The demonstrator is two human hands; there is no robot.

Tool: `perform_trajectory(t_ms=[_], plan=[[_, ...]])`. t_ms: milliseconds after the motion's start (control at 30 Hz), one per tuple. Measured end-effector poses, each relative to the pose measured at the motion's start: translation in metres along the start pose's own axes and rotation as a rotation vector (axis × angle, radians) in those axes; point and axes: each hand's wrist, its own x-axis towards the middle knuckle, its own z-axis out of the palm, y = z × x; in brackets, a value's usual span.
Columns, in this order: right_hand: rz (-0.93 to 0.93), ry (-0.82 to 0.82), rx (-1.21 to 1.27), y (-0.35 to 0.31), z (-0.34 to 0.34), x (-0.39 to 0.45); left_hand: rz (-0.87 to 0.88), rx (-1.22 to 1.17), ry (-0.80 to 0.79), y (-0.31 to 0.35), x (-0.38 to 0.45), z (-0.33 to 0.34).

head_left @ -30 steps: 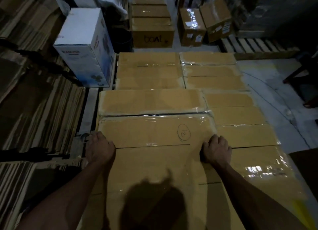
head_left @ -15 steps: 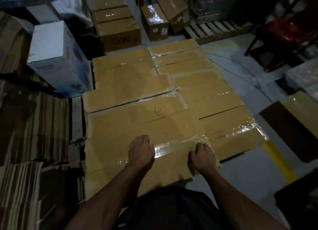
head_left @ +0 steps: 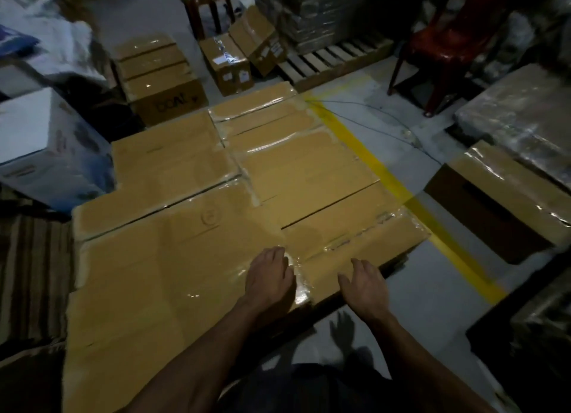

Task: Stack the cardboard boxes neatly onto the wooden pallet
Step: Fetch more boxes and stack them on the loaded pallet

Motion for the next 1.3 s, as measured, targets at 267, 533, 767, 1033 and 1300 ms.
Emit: perform_trajectory(t_ms=[267, 533, 767, 1033, 1300], plan=[[0.005, 0.002, -0.051, 0.126, -0.093, 0.037, 0.035, -0.058, -0.059, 0.174, 0.056, 0.037], [0.027, 0.025, -0.028, 0.208, -0.153, 0.107, 0.087, -0.047, -0.115, 0.269, 0.139, 0.055], [-0.011, -0.023, -0.093, 0.267, -0.192, 0.221, -0.007, -0.136, -0.159, 0.326, 0.254, 0.079], [-0.192, -0.057, -0.182, 0.283, -0.266, 0.359, -0.137, -0.215, -0.095, 0.381, 0.377, 0.060], [-0.454, -0.189, -0.222, 0.252, -0.302, 0.497, -0.430, -0.238, 0.027, 0.404, 0.438, 0.052]])
